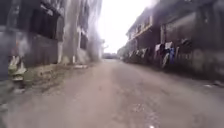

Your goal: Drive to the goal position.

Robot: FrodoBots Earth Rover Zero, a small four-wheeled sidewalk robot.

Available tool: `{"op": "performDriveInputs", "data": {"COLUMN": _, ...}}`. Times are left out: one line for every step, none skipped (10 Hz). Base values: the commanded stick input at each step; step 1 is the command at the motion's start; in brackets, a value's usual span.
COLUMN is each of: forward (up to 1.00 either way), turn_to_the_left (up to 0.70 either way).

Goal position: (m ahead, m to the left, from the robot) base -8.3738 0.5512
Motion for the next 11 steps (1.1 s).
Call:
{"op": "performDriveInputs", "data": {"forward": -1.00, "turn_to_the_left": 0.00}}
{"op": "performDriveInputs", "data": {"forward": -1.00, "turn_to_the_left": 0.00}}
{"op": "performDriveInputs", "data": {"forward": -1.00, "turn_to_the_left": 0.00}}
{"op": "performDriveInputs", "data": {"forward": -1.00, "turn_to_the_left": 0.00}}
{"op": "performDriveInputs", "data": {"forward": -1.00, "turn_to_the_left": 0.00}}
{"op": "performDriveInputs", "data": {"forward": -1.00, "turn_to_the_left": 0.00}}
{"op": "performDriveInputs", "data": {"forward": -1.00, "turn_to_the_left": 0.00}}
{"op": "performDriveInputs", "data": {"forward": -1.00, "turn_to_the_left": -0.06}}
{"op": "performDriveInputs", "data": {"forward": -1.00, "turn_to_the_left": -0.21}}
{"op": "performDriveInputs", "data": {"forward": -1.00, "turn_to_the_left": -0.17}}
{"op": "performDriveInputs", "data": {"forward": -1.00, "turn_to_the_left": 0.00}}
